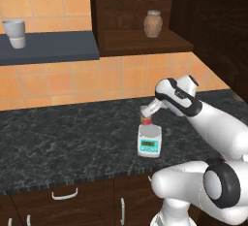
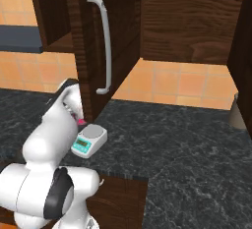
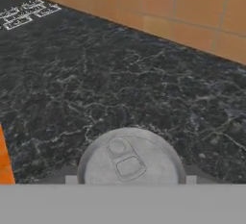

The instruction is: Pick the canned food and place it on the digital scale for weighing, and close the cabinet.

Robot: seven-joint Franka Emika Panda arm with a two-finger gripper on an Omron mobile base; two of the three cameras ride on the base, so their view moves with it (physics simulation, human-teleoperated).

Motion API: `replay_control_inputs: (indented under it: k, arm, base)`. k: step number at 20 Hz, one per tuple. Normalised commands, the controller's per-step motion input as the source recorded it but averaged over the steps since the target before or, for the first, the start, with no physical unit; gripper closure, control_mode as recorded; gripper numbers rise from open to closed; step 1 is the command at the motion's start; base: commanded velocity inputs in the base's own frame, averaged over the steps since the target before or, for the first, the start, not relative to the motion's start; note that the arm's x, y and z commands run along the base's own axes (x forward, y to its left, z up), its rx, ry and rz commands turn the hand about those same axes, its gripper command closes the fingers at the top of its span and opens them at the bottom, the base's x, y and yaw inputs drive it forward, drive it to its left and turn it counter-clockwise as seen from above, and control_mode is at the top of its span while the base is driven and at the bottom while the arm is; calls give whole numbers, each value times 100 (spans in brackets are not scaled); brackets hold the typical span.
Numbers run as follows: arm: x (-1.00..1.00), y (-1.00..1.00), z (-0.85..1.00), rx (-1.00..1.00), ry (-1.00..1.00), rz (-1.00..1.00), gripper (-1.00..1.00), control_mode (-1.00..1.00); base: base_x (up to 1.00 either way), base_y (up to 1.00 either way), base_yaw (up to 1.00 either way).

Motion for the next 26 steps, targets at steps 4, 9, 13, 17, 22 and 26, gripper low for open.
replay_control_inputs:
  k: [4, 9, 13, 17, 22, 26]
  arm:
    - [9, -3, -38, 14, -24, 35, 100, -100]
    - [0, 0, -11, 2, -26, 14, 100, -100]
    - [-6, -2, -5, 0, -9, 0, 100, -100]
    - [-32, -19, -1, 0, 0, 0, 100, -100]
    - [1, -15, -16, -1, 1, -1, 100, -100]
    - [32, -2, -37, -2, 0, 0, 100, -100]
  base:
    - [0, 0, 0]
    - [0, 0, 0]
    - [0, 0, 0]
    - [0, 0, 0]
    - [0, 0, 0]
    - [0, 0, 0]
